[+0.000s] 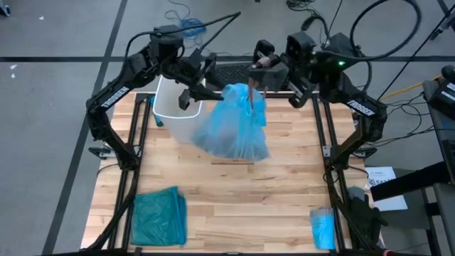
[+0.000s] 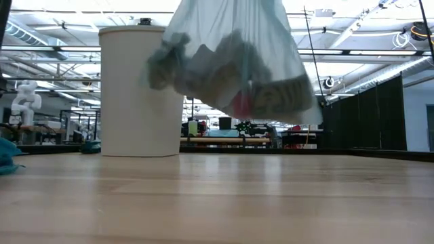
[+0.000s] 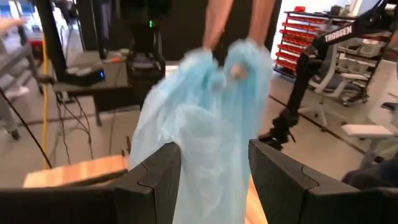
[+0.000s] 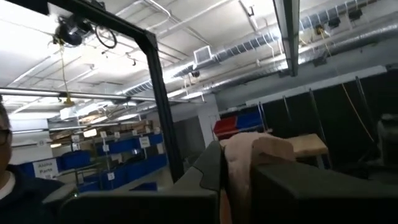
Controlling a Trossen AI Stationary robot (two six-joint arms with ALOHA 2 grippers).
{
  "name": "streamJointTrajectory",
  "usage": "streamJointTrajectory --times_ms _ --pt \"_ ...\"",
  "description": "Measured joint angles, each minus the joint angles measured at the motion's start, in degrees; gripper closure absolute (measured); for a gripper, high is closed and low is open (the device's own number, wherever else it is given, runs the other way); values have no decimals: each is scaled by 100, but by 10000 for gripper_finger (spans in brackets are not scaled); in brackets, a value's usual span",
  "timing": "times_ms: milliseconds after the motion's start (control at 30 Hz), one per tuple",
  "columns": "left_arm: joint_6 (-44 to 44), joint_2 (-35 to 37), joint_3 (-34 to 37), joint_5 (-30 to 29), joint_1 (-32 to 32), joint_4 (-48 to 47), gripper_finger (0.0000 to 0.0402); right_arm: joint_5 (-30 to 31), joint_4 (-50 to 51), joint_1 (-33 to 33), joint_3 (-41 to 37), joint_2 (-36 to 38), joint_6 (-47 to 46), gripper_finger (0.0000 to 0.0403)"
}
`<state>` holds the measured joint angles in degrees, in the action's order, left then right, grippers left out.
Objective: Place trash/remove bag and relplace
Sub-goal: Close the blue trash bag
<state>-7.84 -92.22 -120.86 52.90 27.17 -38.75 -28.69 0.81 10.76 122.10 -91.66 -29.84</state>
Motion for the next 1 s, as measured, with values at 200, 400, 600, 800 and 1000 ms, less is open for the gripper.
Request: streamJointTrajectory --times_ms 200,400,600,800,1000 --pt "0 9 -4 4 50 82 220 13 472 0 -2 -72 50 403" --pt "3 8 -4 9 157 -15 220 -10 -7 0 -2 -87 1 403" --pt "-25 -41 -4 43 217 -599 220 -313 -1053 2 -2 -13 -206 403" --pt "-178 -51 61 59 211 -725 220 -315 -726 2 -2 14 -111 403" --pt "-195 -32 65 59 244 -725 220 -260 -1 2 -2 16 36 403"
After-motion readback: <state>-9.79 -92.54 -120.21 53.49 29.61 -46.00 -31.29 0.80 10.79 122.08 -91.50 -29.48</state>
